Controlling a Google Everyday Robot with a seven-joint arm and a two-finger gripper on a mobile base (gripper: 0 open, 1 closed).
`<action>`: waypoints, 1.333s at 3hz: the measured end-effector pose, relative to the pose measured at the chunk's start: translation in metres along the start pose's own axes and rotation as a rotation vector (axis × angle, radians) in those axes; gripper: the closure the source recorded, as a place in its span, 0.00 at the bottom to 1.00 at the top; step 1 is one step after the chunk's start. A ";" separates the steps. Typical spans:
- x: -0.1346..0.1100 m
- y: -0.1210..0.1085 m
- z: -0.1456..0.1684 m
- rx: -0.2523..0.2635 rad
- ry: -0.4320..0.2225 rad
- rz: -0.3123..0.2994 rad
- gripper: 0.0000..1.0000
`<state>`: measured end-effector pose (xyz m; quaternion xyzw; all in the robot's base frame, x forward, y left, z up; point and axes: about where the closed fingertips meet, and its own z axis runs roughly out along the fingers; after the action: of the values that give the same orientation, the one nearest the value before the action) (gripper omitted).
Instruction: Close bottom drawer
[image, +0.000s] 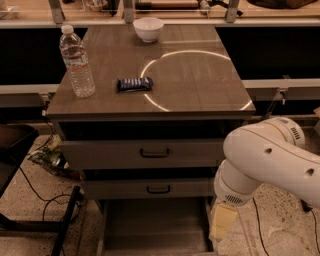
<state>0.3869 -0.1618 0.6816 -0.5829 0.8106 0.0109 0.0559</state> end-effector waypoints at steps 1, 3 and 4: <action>0.000 0.000 0.000 0.000 0.000 0.000 0.00; 0.029 0.002 0.040 -0.003 -0.030 0.039 0.00; 0.069 -0.002 0.078 -0.021 0.021 0.033 0.00</action>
Offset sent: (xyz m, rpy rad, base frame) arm -0.0035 0.0003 -0.0246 0.0552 -0.0108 -0.0347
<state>0.3733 -0.2214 0.5970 -0.5700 0.8205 0.0142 0.0409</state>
